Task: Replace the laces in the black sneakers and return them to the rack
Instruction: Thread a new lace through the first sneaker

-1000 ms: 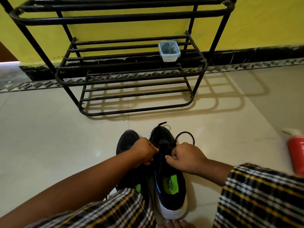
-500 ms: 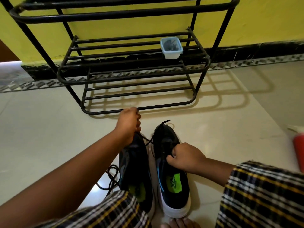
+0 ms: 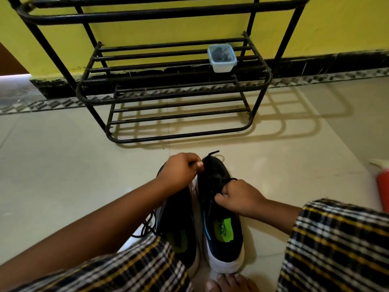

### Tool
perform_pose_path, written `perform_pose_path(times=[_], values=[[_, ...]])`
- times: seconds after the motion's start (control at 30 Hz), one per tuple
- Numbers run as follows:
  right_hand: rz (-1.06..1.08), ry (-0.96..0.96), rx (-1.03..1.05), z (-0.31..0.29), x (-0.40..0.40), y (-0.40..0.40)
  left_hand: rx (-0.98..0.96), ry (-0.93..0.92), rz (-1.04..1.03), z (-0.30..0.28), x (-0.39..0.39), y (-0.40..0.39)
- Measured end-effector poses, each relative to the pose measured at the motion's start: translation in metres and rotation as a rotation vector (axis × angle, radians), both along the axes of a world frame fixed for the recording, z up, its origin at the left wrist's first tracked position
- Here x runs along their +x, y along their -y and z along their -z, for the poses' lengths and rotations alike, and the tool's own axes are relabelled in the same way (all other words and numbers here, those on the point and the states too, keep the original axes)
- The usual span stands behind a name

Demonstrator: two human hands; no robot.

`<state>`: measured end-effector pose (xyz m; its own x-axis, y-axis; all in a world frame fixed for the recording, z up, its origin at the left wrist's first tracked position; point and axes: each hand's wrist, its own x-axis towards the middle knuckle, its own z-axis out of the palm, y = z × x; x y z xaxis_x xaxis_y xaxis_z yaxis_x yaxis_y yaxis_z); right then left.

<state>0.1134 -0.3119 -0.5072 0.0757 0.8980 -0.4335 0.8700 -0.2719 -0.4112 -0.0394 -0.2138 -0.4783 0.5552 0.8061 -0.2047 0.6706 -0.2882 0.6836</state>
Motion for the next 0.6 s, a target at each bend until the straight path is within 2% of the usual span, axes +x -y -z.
perform_pose_path(times=[0.1,0.2,0.27,0.33,0.47,0.53,0.6], values=[[0.029,-0.014,-0.015,0.002,0.000,0.000,-0.253,0.368,-0.361,-0.006,0.001,-0.002],[0.041,-0.019,-0.026,0.003,0.000,-0.002,-0.567,0.717,-0.628,-0.017,0.003,-0.008],[0.047,-0.020,-0.025,0.003,0.000,-0.002,-0.633,0.852,-0.729,-0.021,0.000,-0.014],[0.065,-0.040,-0.026,0.004,0.000,-0.002,-0.503,0.734,-0.693,-0.019,-0.005,-0.019],[0.147,-0.113,-0.045,0.004,0.004,-0.002,0.081,0.065,-0.292,-0.009,-0.018,-0.020],[0.171,-0.123,-0.059,0.005,0.004,-0.003,0.201,-0.213,-0.160,-0.006,-0.022,-0.015],[0.189,-0.139,-0.068,0.006,0.003,-0.003,0.226,-0.468,-0.110,-0.006,-0.024,-0.010]])
